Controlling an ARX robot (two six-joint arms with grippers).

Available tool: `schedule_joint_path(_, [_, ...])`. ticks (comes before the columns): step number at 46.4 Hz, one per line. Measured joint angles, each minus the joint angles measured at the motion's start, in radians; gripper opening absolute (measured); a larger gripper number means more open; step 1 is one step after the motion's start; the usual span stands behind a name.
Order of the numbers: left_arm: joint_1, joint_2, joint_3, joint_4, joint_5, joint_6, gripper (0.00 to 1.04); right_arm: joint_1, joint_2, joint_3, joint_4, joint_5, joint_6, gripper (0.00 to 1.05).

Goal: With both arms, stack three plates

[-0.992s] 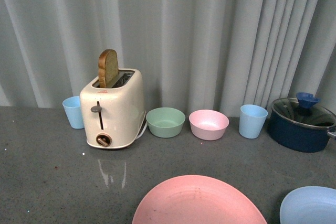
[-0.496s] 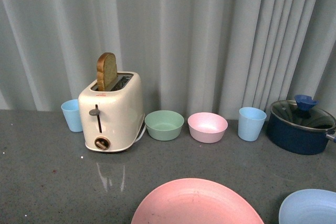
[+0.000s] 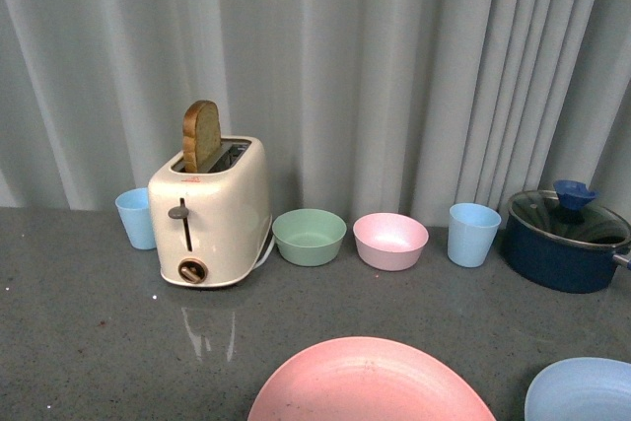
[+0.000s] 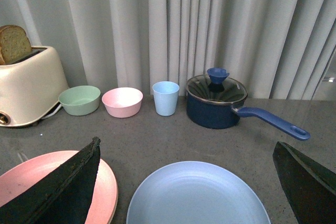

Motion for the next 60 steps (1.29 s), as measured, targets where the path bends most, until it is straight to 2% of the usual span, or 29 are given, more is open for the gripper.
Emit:
schedule_joint_path(11, [0.0,-0.074,-0.02,-0.023,0.001,-0.002,0.04,0.0,0.0,0.0,0.0,0.0,0.0,0.97])
schedule_joint_path(35, [0.0,-0.242,-0.02,-0.188,0.0,-0.003,0.04,0.0,0.0,0.0,0.0,0.0,0.0,0.97])
schedule_joint_path(40, [0.0,-0.366,-0.02,-0.347,0.0,-0.003,0.04,0.0,0.0,0.0,0.0,0.0,0.0,0.97])
schedule_joint_path(57, [0.0,-0.407,-0.02,-0.359,0.0,-0.003,0.04,0.0,0.0,0.0,0.0,0.0,0.0,0.97])
schedule_joint_path(60, [0.0,-0.407,-0.02,-0.36,0.0,-0.003,0.16,0.0,0.0,0.0,0.0,0.0,0.0,0.97])
